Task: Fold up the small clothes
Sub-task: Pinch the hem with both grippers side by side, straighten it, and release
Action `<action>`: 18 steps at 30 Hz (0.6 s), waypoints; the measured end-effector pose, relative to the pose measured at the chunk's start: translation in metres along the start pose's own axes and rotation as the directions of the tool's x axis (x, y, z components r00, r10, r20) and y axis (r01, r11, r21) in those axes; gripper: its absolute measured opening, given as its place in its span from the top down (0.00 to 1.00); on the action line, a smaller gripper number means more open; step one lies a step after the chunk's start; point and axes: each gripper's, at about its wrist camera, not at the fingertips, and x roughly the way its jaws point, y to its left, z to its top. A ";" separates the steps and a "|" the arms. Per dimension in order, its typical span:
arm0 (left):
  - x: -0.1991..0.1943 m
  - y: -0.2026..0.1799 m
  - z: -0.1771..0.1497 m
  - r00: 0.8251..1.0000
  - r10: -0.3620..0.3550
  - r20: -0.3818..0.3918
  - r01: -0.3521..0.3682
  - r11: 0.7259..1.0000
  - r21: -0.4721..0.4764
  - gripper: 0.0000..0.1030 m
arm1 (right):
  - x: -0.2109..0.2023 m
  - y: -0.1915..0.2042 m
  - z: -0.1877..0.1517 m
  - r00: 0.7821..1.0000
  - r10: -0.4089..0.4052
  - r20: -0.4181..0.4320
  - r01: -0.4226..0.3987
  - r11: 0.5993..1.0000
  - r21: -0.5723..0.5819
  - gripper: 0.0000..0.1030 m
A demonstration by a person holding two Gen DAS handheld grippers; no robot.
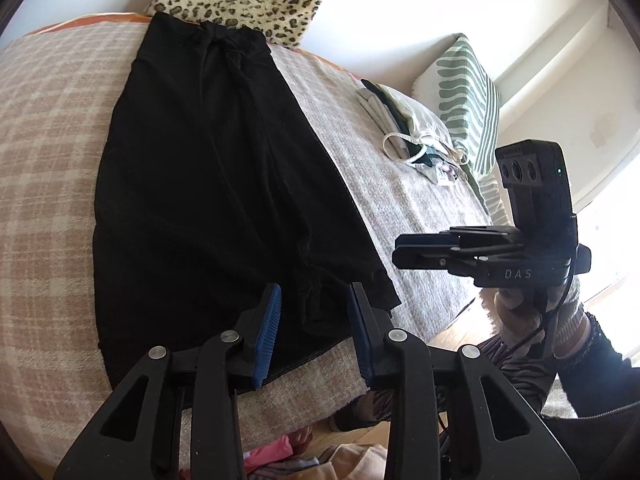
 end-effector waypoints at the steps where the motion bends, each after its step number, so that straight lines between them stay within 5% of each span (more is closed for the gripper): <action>1: 0.001 0.001 0.000 1.000 -0.006 -0.003 0.006 1.000 -0.009 0.79 | 0.002 -0.002 -0.006 1.000 0.017 -0.008 -0.017 1.000 0.013 0.64; 3: 0.002 0.003 0.000 1.000 -0.017 -0.005 0.016 1.000 -0.026 0.88 | 0.007 -0.005 -0.016 0.999 0.042 -0.023 -0.042 0.999 0.031 0.64; 12: 0.010 0.007 -0.001 1.000 -0.002 -0.005 0.002 0.999 -0.040 0.96 | 0.008 -0.001 -0.026 0.998 0.059 -0.030 -0.059 0.998 -0.007 0.68; 18: 0.005 0.007 -0.005 1.000 -0.006 0.006 0.007 0.999 -0.038 0.98 | 0.011 0.013 -0.030 0.998 0.035 -0.043 -0.038 0.997 -0.071 0.98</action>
